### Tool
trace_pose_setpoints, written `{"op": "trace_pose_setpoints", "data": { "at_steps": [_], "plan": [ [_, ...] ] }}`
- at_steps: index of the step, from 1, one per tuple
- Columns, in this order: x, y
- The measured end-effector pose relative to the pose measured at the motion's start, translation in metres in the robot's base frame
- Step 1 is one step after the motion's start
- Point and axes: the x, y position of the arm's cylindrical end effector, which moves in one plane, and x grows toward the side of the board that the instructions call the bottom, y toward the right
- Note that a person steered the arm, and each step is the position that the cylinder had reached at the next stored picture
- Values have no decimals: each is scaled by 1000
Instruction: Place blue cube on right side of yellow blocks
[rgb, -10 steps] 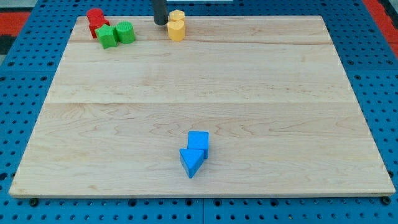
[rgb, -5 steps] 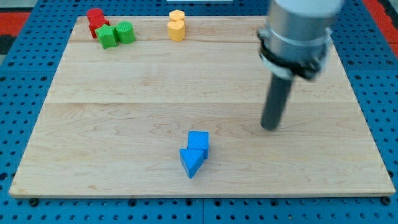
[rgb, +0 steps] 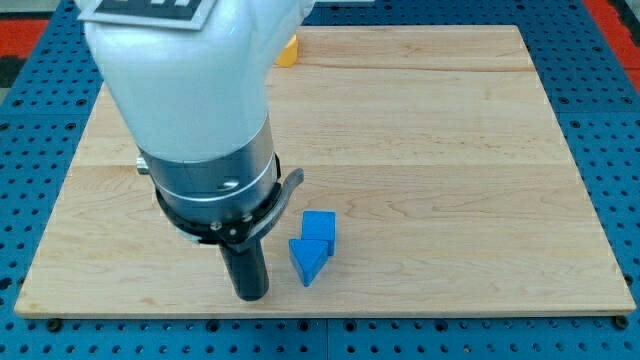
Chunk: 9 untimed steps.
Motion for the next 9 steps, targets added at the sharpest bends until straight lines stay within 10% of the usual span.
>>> {"op": "trace_pose_setpoints", "data": {
  "at_steps": [9],
  "plan": [
    [-50,60]
  ]
}}
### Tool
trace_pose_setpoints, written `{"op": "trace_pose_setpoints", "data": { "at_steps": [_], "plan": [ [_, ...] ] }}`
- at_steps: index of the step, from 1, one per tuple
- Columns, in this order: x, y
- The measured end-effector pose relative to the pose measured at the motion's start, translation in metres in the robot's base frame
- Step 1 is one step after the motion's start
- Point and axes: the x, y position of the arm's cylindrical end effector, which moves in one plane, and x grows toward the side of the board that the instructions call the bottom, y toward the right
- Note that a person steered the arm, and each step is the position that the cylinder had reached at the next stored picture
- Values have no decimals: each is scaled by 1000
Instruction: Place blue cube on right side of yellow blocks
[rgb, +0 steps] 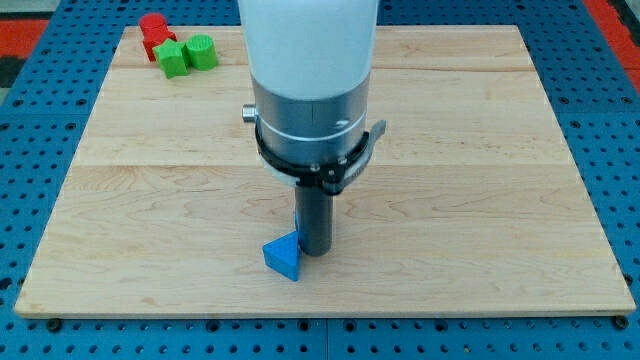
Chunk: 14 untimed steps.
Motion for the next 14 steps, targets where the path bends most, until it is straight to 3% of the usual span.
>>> {"op": "trace_pose_setpoints", "data": {
  "at_steps": [3,5,7,9,10,11,12,13,14],
  "plan": [
    [-64,3],
    [-131,1],
    [-139,-86],
    [-187,-105],
    [-188,-101],
    [-148,-136],
    [-146,-93],
    [-174,-14],
    [-221,13]
  ]
}}
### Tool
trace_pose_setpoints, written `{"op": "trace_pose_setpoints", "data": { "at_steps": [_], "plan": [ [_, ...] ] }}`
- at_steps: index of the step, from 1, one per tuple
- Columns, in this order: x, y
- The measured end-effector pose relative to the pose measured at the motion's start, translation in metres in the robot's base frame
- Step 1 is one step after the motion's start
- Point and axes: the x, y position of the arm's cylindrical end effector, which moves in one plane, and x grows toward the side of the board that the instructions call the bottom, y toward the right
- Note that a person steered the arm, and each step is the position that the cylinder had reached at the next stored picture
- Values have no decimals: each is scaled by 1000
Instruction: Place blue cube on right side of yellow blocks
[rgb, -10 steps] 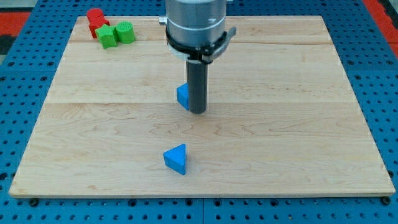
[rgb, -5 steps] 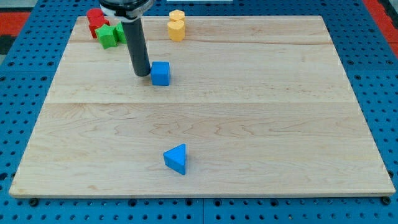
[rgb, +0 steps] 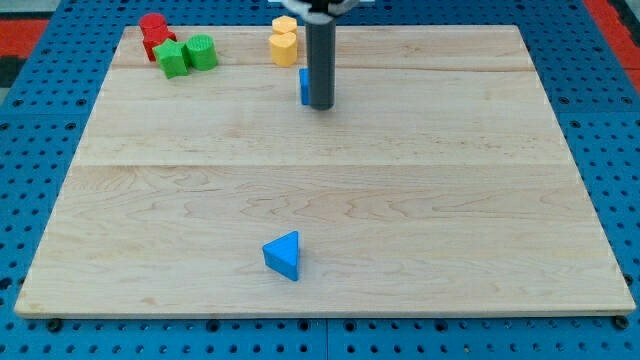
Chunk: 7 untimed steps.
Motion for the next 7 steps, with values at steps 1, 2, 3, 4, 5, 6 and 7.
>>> {"op": "trace_pose_setpoints", "data": {
  "at_steps": [1,2,3,4,5,6,7],
  "plan": [
    [-56,9],
    [-39,24],
    [-22,12],
    [-39,-11],
    [-57,2],
    [-77,7],
    [-105,7]
  ]
}}
